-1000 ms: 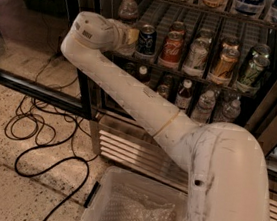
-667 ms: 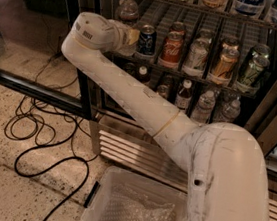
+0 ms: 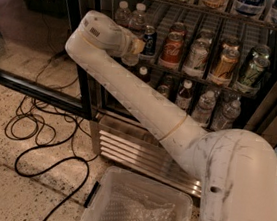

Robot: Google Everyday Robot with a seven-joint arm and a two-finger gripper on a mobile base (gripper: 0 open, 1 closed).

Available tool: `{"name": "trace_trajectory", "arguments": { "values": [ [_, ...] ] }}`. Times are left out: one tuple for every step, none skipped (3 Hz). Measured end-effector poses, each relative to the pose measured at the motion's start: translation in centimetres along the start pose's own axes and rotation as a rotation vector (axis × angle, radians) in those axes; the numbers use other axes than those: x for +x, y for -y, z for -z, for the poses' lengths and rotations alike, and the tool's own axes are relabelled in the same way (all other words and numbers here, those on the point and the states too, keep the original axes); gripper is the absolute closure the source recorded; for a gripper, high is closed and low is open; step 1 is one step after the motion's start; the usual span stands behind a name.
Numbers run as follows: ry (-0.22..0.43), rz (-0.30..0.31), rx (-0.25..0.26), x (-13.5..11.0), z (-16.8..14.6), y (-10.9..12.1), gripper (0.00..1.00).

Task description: Pick water bottle from middle shelf of fridge

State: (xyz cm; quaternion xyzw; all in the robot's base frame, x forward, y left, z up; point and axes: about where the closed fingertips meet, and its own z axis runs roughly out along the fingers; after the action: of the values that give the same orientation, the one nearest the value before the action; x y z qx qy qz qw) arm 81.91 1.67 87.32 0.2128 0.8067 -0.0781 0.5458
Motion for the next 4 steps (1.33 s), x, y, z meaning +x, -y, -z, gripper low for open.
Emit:
{"name": "trace_trajectory", "arguments": {
  "values": [
    [-0.184,-0.149,0.036,3.5,1.1,3.4,1.0],
    [-0.32,-0.198,0.033,6.8,2.0,4.3,1.0],
    [-0.32,-0.198,0.032,6.8,2.0,4.3,1.0],
    [-0.381,-0.212,0.027,8.3,2.8,5.6,1.0]
  ]
}}
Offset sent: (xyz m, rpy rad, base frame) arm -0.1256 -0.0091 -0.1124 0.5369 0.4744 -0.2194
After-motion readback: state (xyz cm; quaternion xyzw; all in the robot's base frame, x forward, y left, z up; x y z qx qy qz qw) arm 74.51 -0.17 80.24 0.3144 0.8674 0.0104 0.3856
